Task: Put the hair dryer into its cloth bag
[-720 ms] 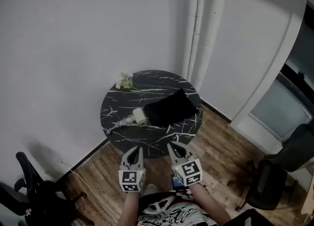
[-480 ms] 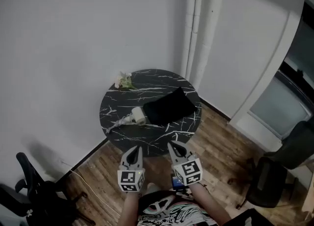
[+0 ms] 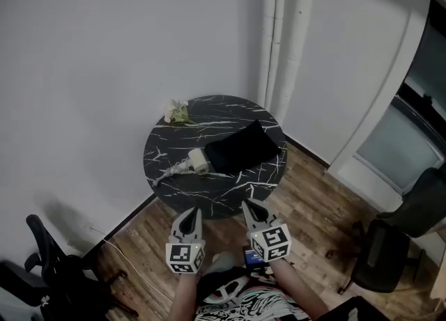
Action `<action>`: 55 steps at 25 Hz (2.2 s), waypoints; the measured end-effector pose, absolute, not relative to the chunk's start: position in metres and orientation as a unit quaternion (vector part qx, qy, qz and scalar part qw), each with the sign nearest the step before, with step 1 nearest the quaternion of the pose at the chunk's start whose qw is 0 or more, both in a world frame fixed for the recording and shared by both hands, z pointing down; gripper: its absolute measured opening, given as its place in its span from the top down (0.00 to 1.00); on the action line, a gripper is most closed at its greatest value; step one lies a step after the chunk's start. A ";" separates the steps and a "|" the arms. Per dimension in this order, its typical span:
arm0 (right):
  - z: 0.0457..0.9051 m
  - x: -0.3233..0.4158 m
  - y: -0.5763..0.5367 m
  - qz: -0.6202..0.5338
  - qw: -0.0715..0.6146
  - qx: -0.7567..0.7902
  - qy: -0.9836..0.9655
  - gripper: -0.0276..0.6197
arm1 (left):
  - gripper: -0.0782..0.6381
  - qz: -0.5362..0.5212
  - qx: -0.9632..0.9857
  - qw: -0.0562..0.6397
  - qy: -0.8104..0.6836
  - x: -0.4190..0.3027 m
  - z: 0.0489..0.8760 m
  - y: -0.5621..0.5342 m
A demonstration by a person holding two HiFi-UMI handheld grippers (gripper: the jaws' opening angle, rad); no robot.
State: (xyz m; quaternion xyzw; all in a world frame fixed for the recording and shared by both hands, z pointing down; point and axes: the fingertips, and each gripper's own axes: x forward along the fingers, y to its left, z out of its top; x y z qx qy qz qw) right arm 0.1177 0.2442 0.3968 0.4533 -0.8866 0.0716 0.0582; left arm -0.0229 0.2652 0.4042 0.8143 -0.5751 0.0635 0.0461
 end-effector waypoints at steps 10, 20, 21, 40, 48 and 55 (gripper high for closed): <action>0.410 0.107 0.207 0.074 0.072 0.446 -0.889 0.93 | 0.87 0.076 0.800 0.052 -0.593 -0.042 0.420 0.231; 0.425 0.083 0.098 0.076 0.112 0.459 -0.878 0.93 | 0.87 0.069 0.797 0.071 -0.595 -0.086 0.437 0.122; 0.426 0.081 0.088 0.079 0.115 0.462 -0.876 0.93 | 0.87 0.068 0.799 0.076 -0.593 -0.089 0.439 0.110; 0.462 0.043 0.002 0.106 0.174 0.493 -0.846 0.93 | 0.87 0.112 0.816 0.099 -0.559 -0.160 0.492 -0.006; 0.485 0.039 -0.002 0.123 0.193 0.480 -0.847 0.93 | 0.87 0.132 0.820 0.099 -0.548 -0.157 0.511 -0.018; 0.509 0.041 -0.016 0.135 0.217 0.470 -0.845 0.93 | 0.87 0.169 0.824 0.083 -0.534 -0.152 0.524 -0.026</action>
